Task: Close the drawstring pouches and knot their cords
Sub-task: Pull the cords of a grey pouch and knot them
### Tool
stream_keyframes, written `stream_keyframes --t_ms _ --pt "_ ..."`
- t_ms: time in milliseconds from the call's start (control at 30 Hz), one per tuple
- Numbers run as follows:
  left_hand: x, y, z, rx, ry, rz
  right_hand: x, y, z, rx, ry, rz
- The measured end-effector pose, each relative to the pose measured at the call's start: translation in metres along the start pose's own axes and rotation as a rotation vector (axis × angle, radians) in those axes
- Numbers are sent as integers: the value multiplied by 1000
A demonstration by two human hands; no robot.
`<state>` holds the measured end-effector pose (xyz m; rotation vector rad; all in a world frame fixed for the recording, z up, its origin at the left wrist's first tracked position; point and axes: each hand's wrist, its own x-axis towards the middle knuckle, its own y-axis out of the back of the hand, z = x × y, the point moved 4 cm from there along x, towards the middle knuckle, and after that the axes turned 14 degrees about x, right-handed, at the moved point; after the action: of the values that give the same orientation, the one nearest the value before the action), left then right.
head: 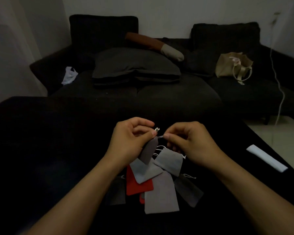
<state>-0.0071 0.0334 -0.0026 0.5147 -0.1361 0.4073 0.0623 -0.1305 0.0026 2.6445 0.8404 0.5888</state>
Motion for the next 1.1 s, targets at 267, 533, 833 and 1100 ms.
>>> stream_keyframes --t_ms 267,533,833,1100 --pt "-2 -12 -2 325 -153 -142 -6 -10 -17 -242 254 -150" --pt "-3 -10 -4 -3 -21 -451 -3 -5 -13 -123 271 -69" --pt "-4 -12 7 -237 -32 -369 -1 -1 6 479 -102 68" --pt "-5 -11 8 -283 -22 -232 -2 -3 8 576 -151 129"
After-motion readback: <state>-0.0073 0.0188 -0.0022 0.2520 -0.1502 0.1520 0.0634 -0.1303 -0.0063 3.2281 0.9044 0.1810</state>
